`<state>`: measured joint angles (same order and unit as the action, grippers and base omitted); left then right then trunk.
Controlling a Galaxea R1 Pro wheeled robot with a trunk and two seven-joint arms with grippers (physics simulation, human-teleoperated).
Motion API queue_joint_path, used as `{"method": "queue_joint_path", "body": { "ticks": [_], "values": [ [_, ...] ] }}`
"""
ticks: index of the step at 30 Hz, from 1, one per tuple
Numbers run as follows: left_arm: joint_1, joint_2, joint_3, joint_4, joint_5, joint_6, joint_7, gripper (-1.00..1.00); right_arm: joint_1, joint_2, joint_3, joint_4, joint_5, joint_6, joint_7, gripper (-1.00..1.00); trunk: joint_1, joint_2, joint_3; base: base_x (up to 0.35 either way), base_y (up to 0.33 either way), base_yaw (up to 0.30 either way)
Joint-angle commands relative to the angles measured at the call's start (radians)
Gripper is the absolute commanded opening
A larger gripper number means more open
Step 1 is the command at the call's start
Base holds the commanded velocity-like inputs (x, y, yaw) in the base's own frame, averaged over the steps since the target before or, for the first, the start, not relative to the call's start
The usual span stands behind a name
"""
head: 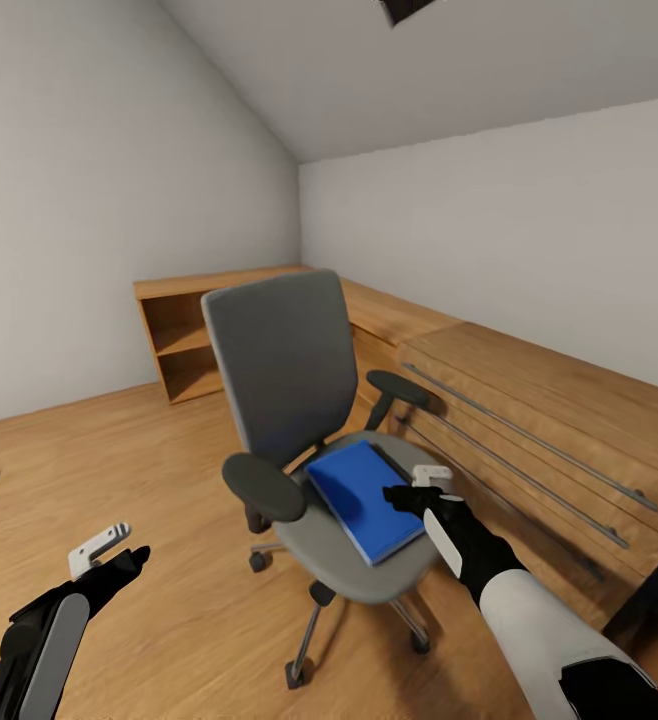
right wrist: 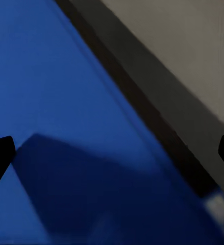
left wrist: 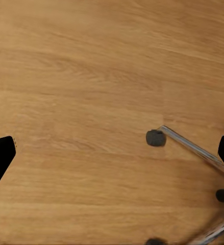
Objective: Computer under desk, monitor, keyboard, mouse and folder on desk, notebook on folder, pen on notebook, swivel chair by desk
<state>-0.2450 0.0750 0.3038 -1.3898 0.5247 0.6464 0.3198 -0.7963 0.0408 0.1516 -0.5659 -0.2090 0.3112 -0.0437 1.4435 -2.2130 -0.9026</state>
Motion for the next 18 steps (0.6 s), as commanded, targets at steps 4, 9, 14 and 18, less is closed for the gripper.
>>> {"method": "queue_joint_path", "body": {
  "ticks": [4, 9, 14, 18],
  "values": [
    [-0.001, 0.000, 0.000, -0.001, 0.011, 0.004, 0.008, 1.00, 0.000, -0.001, 0.005, 0.009, -0.009, 0.005, -0.006, 1.00, 0.000, 0.000, -0.001, -0.090, -0.018, 0.000],
    [-0.001, 0.000, 0.000, -0.001, 0.012, 0.004, 0.009, 1.00, 0.000, -0.001, 0.005, 0.009, -0.009, 0.005, -0.006, 1.00, 0.000, 0.000, -0.001, -0.013, -0.003, 0.000],
    [0.000, 0.000, 0.000, -0.002, 0.011, 0.004, 0.008, 1.00, 0.000, -0.001, 0.005, 0.009, -0.009, 0.004, -0.005, 1.00, -0.012, 0.021, 0.008, -0.002, 0.000, 0.000],
    [0.000, 0.000, 0.000, -0.002, 0.011, 0.004, 0.008, 1.00, 0.000, -0.001, 0.005, 0.008, -0.009, 0.003, -0.005, 1.00, -0.027, 0.049, 0.021, 0.000, 0.000, 0.000]
  ]
}}
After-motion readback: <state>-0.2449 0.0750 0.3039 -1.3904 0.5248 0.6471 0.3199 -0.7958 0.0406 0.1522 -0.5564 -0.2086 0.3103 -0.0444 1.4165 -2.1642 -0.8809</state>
